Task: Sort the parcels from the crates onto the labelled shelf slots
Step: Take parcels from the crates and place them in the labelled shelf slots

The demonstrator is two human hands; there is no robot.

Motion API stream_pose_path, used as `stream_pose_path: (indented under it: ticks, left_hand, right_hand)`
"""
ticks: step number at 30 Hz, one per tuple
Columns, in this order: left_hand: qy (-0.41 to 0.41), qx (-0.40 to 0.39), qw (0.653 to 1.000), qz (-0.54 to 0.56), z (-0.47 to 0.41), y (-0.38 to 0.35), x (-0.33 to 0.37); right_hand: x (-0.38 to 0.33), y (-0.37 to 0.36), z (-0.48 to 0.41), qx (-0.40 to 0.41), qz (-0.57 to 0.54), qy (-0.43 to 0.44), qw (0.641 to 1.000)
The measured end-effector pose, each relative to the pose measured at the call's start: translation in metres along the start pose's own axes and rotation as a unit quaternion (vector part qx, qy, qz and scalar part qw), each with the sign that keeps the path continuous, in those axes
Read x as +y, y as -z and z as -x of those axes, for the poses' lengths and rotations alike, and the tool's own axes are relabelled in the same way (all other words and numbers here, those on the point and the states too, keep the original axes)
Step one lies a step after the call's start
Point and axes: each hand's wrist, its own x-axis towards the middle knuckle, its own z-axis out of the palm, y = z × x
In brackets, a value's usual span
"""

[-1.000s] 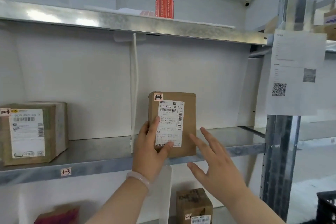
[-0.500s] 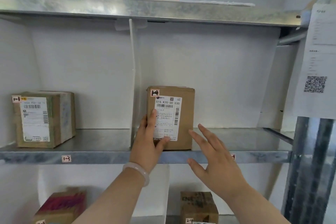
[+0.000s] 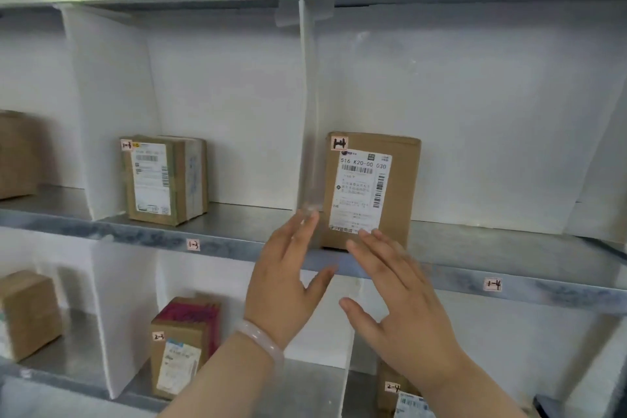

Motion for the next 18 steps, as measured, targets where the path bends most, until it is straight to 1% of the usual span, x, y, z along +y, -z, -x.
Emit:
stream_pose_path:
  ticks: [2,5,9,13,15,18]
  left_hand:
    - [0.004,0.009,0.998,-0.057,0.022,0.026,-0.010]
    - [0.040,0.013,0.986,-0.158,0.058,0.077,-0.035]
    - [0.095,-0.001,0.947,-0.308,0.106,0.158,-0.060]
    - [0.136,-0.020,0.910,-0.390,0.158,0.246,-0.074]
    - [0.172,-0.016,0.889,-0.423,0.187,0.296,-0.078]
    - [0.209,-0.009,0.860,-0.465,0.223,0.364,-0.077]
  right_hand:
    - [-0.018,-0.021,0.000,-0.024,-0.026,0.029,0.999]
    - [-0.049,-0.057,-0.001,-0.083,-0.061,0.042,0.994]
    - [-0.107,-0.105,-0.005,-0.167,-0.113,0.064,0.977]
    - [-0.193,-0.146,-0.012,-0.218,-0.171,0.125,0.953]
    - [-0.248,-0.161,-0.017,-0.215,-0.181,0.165,0.945]
    - [-0.322,-0.183,-0.019,-0.237,-0.237,0.193,0.922]
